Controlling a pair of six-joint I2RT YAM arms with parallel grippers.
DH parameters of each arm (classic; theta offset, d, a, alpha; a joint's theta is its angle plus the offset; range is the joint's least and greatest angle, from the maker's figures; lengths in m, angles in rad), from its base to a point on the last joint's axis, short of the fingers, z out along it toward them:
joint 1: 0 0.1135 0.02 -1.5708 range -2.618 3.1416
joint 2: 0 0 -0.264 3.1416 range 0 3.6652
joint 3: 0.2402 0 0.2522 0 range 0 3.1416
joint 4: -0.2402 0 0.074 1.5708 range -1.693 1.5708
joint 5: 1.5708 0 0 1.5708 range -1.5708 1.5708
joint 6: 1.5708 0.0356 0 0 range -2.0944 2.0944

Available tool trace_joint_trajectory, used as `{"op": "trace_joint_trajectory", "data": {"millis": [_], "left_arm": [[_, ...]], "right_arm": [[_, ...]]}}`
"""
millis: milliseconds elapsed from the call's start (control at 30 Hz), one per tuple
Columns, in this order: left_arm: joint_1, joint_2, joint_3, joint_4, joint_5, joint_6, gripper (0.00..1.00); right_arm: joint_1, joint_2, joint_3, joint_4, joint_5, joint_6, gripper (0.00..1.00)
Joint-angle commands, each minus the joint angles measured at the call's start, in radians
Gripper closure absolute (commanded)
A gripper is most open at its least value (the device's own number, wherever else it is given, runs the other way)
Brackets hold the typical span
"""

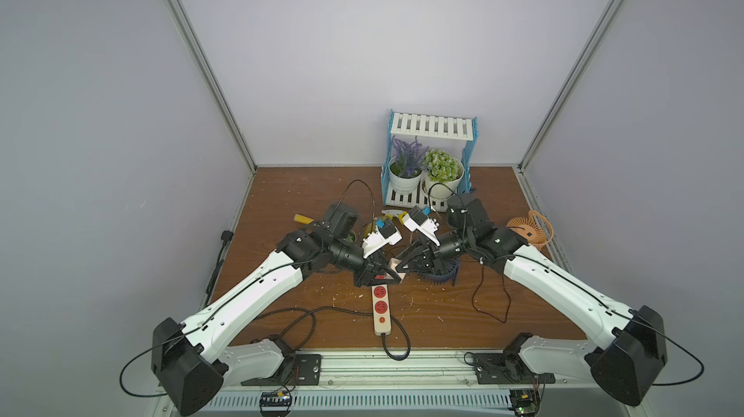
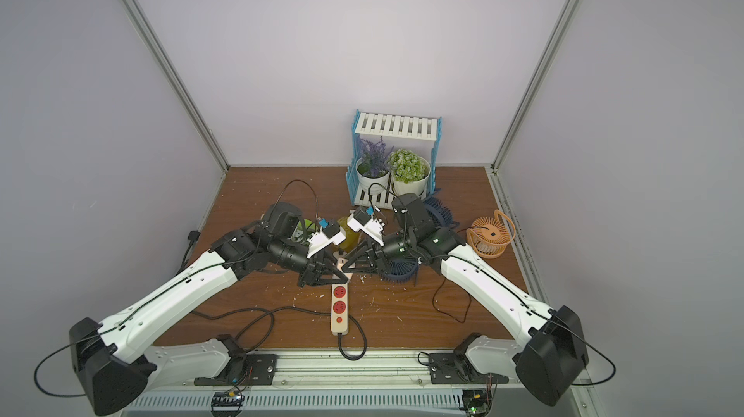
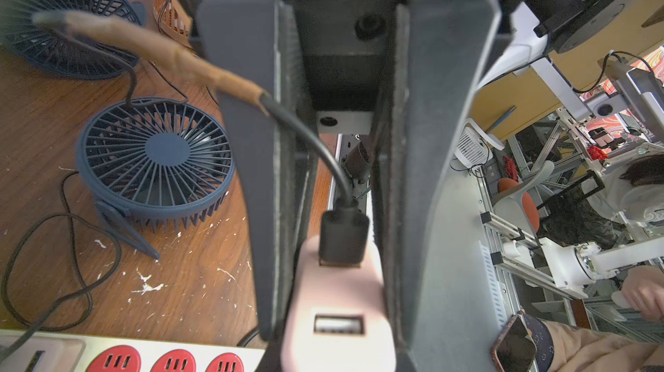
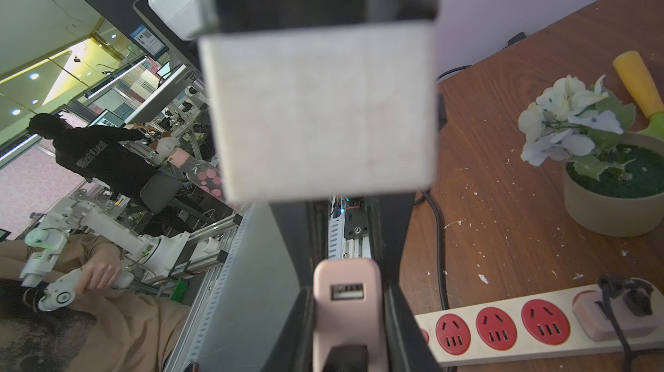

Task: Plug the desk fan into the power strip
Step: Pick up the plug from the center of the board, then adjust the socket at the center of the board.

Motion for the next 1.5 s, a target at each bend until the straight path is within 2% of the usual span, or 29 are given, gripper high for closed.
{"op": "trace_joint_trajectory", "data": {"millis": [0, 67, 100, 200, 333, 467, 567, 667, 867, 1000, 1200, 1367, 1467], "left_arm": [[-0.008, -0.05, -0.036, 0.106, -0.091, -0.036, 0.62], [-0.006, -0.088, -0.079, 0.154, -0.201, -0.084, 0.48], [-0.004, -0.107, -0.101, 0.174, -0.257, -0.116, 0.45], [0.007, -0.193, -0.214, 0.272, -0.368, -0.272, 0.41], [0.007, -0.293, -0.411, 0.441, -0.51, -0.537, 0.34], [-0.005, -0.331, -0.577, 0.553, -0.529, -0.758, 0.28], [-0.024, -0.314, -0.669, 0.618, -0.548, -0.848, 0.27], [-0.031, -0.277, -0.695, 0.62, -0.554, -0.87, 0.26], [-0.032, -0.177, -0.706, 0.623, -0.48, -0.834, 0.31], [-0.034, -0.076, -0.694, 0.651, -0.408, -0.829, 0.39], [-0.035, -0.055, -0.716, 0.675, -0.374, -0.846, 0.4], [-0.049, 0.023, -0.702, 0.78, -0.261, -0.867, 0.5], [-0.066, 0.085, -0.671, 0.827, -0.239, -0.855, 0.53]], "right_arm": [[0.011, -0.016, 0.01, -0.024, 0.016, 0.0, 0.86], [0.011, -0.027, 0.005, -0.023, 0.045, 0.0, 0.92], [0.011, -0.036, 0.0, -0.021, 0.067, 0.002, 0.93], [0.011, -0.077, -0.044, 0.038, 0.209, 0.048, 1.0], [0.014, -0.118, -0.12, 0.153, 0.406, 0.194, 1.0], [0.045, -0.134, -0.186, 0.224, 0.651, 0.382, 1.0], [0.089, -0.131, -0.258, 0.336, 0.76, 0.505, 1.0], [0.136, -0.13, -0.305, 0.4, 0.876, 0.568, 1.0], [0.249, -0.122, -0.313, 0.393, 1.116, 0.604, 1.0], [0.338, -0.097, -0.302, 0.355, 1.281, 0.628, 1.0], [0.399, -0.054, -0.302, 0.376, 1.363, 0.672, 1.0], [0.416, -0.019, -0.304, 0.361, 1.4, 0.691, 1.0], [0.421, -0.025, -0.318, 0.363, 1.422, 0.698, 1.0]]}}
